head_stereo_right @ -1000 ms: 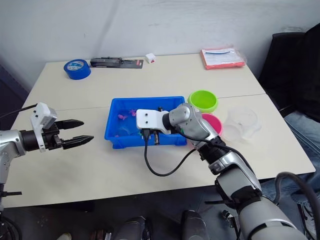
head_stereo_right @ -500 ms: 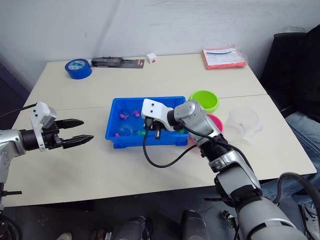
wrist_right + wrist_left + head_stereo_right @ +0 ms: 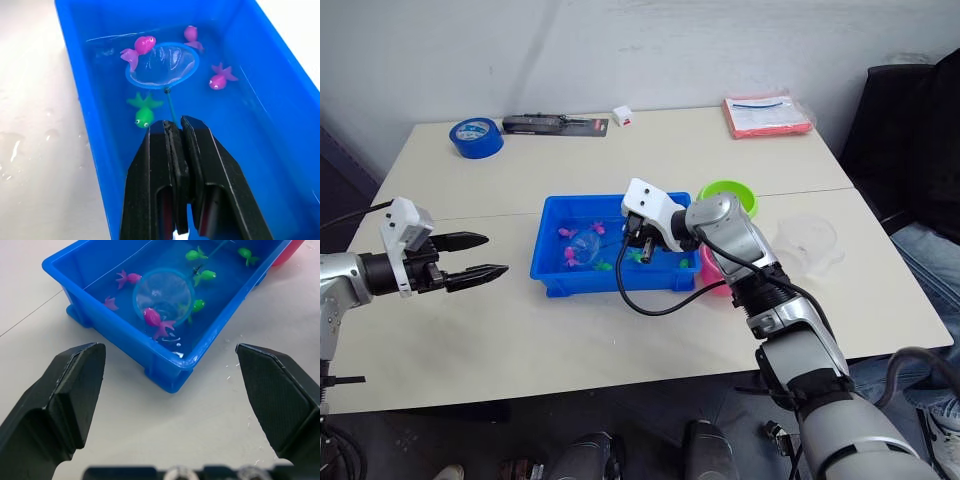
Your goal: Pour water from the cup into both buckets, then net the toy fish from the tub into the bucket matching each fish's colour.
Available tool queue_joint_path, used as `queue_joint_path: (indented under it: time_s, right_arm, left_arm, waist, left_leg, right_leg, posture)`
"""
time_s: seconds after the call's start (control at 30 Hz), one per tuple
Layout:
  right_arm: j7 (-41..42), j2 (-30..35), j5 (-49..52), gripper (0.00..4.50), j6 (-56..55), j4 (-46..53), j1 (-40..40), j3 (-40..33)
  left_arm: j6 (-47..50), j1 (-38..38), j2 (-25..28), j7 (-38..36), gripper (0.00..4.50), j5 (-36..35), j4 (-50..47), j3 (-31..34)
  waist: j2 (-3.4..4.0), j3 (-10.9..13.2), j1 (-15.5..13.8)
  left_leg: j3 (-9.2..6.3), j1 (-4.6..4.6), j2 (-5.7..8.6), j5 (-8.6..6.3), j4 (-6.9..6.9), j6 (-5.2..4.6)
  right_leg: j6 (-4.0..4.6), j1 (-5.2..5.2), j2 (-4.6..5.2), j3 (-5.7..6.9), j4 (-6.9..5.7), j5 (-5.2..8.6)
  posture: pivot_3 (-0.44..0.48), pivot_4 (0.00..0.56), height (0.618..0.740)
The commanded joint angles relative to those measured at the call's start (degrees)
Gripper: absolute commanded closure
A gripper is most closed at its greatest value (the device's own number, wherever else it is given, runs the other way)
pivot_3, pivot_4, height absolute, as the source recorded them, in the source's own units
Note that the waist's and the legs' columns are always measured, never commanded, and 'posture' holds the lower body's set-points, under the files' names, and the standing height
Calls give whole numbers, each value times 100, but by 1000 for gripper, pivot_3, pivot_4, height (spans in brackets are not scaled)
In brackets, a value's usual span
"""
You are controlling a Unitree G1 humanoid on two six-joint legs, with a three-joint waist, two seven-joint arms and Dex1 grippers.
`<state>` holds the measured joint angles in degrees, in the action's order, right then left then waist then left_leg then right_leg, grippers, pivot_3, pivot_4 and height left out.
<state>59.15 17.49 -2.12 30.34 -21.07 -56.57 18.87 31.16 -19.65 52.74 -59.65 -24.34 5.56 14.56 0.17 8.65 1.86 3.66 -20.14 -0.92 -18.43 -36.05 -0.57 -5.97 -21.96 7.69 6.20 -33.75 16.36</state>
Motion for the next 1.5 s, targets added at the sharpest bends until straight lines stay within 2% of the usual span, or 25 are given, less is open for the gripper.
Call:
queue_joint_path:
  time_s: [0.03,0.27,0.57,0.77,1.07,1.33,1.5]
  right_arm:
    - [-84,84,235,3718,229,238,-113,-337]
    - [-130,362,545,3718,673,625,40,-647]
    - [-133,823,1252,3718,1649,1597,636,-1128]
    - [-412,883,1550,3718,2001,2049,1027,-1277]
    - [-739,952,1824,3718,2127,2325,1183,-1365]
    - [-790,1656,2478,3718,2493,3434,1871,-2249]
    - [-862,2402,3095,3718,2946,4400,2649,-3487]
  left_arm:
    - [11,-193,67,-48,18,-87,30,64]
    - [27,-410,-3,-105,18,-117,120,3]
    - [12,-644,-81,-163,18,-128,275,-85]
    - [-46,-747,-81,-223,18,-93,387,-151]
    - [-122,-928,-94,-375,18,-56,464,-335]
    - [-249,-1508,-449,-791,18,-61,395,-898]
    - [-481,-2019,-790,-948,18,79,752,-1221]
  waist:
    - [1,0,-10]
    - [2,1,-10]
    - [3,2,-22]
    - [3,3,-21]
    - [4,4,-28]
    - [14,-3,-180]
    - [26,-10,-281]
  left_leg:
    - [0,-1,0,0,0,0]
    - [-1,-2,1,0,0,0]
    - [1,-5,0,0,0,-3]
    - [7,-6,1,0,0,-3]
    - [8,-10,1,0,0,-3]
    - [-3,6,4,-2,2,-13]
    - [-6,0,6,-3,5,-18]
  right_leg:
    - [0,0,1,0,0,0]
    - [0,0,1,1,2,0]
    - [-1,0,-3,8,4,-1]
    - [-1,-5,-5,14,3,-1]
    - [-1,-9,-5,28,2,-1]
    - [-6,33,-2,31,45,-17]
    - [-14,42,-8,34,71,-22]
  posture:
    - [0,150,737]
    - [0,150,737]
    - [0,150,737]
    - [0,150,737]
    - [0,150,737]
    - [0,150,737]
    - [0,150,737]
